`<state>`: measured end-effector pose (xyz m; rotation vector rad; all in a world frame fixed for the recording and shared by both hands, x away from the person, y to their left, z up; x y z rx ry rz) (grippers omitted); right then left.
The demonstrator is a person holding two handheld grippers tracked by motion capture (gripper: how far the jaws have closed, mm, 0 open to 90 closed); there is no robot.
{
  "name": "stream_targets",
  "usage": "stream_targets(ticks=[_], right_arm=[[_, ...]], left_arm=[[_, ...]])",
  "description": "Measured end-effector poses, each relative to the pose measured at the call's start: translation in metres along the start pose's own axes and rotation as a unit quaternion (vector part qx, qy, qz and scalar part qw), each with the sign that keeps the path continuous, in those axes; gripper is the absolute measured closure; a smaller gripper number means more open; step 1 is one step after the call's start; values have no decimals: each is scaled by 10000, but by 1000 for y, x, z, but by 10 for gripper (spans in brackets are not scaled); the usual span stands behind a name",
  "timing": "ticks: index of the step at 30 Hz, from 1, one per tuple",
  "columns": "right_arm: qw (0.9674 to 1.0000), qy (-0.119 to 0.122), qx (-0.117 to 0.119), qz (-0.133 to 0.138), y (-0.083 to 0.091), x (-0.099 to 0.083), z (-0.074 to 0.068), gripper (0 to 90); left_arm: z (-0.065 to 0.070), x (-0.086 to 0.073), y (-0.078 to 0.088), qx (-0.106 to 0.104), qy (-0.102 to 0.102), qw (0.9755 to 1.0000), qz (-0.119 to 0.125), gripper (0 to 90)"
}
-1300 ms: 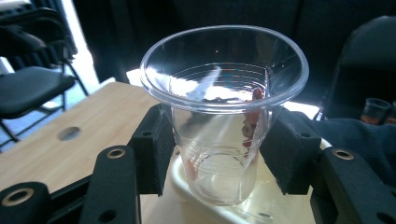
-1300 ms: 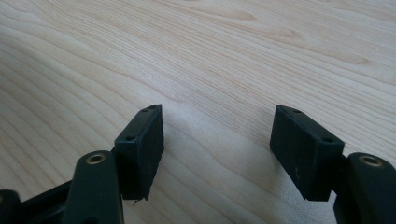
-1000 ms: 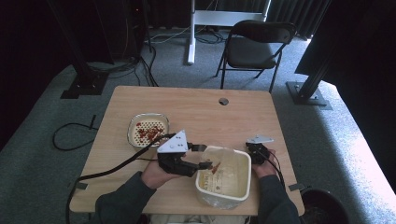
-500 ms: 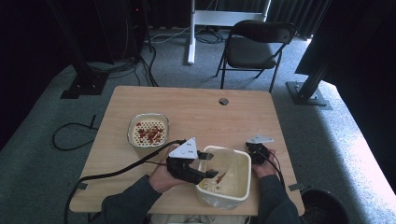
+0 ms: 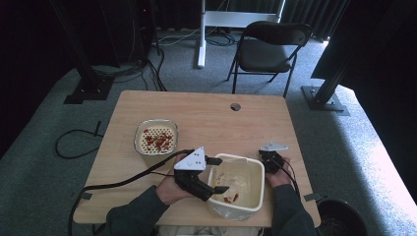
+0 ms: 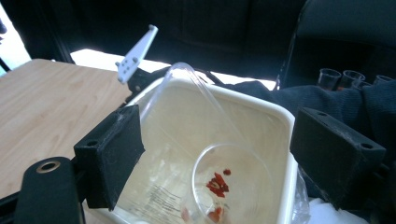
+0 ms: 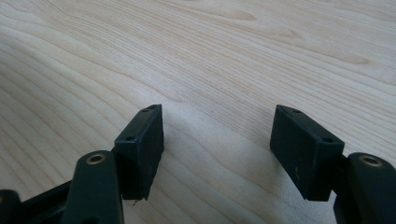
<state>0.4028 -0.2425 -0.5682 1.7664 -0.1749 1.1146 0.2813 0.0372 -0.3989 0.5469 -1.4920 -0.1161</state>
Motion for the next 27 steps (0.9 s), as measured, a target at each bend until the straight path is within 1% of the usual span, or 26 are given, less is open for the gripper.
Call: stream_targets(ticks=[1,2,4,6,8,9,12,14,15,16,17,18,20,21,22,23,24,25,26,27], right_arm=[[10000,0,0,1,0,0,0,342],[10000,-1,0,0,0,0,0,342],[10000,1,0,0,0,0,0,342],[10000,-1,0,0,0,0,0,342],[10000,2,0,0,0,0,0,342],[10000,-1,0,1,0,0,0,342],[10000,2,0,2,0,0,0,341],[10000,5,0,2,0,0,0,340],[10000,5,0,2,0,0,0,340],[10000,6,0,0,0,0,0,340],[10000,-6,-7,1,0,0,0,336],[10000,-10,-9,1,0,0,0,334],[10000,-14,-11,-2,-1,1,0,330],[10000,-8,-16,-1,-1,1,0,325],[10000,-3,-23,-1,-2,1,0,320],[10000,-3,-23,-1,-2,1,0,320],[10000,-23,-34,-6,-2,2,-1,311],[10000,-28,-44,-13,-3,2,-1,305],[10000,-28,-44,-13,-3,2,-1,305],[10000,-39,-53,-17,-3,2,-1,299]], left_arm=[[0,0,1,22,-1,10000,-1,178],[0,1,2,95,-16,10000,19,178],[-1,1,5,147,-23,9999,56,178],[-1,1,9,274,-80,9996,66,178],[-4,-1,14,389,-25,9991,147,198],[-7,-3,18,478,10,9987,168,207],[-13,-7,28,615,103,9978,223,222],[-18,-12,37,811,165,9963,241,227],[-18,-12,37,811,165,9963,241,228],[-24,-18,45,952,278,9947,285,228],[-30,-25,54,1128,386,9924,306,244],[-34,-29,58,1189,459,9913,322,244],[-40,-37,64,1425,566,9878,286,247],[-40,-37,64,1425,566,9878,286,249],[-46,-46,69,1637,674,9839,227,250],[-46,-46,69,1637,674,9839,227,251],[-48,-51,71,1772,693,9816,151,251],[-53,-60,74,1867,773,9793,81,251],[-53,-60,74,1867,773,9793,81,252],[-54,-65,74,1948,803,9776,19,252]])
Point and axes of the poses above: each handheld gripper's, and its own axes: y roughly backward along the jaws, x roughly out of its top, z roughly to its right, the point moved 3 cm from there along -y, roughly forward along the jaws, and after that the axes turned 6 degrees about x, right-handed, at the moved point
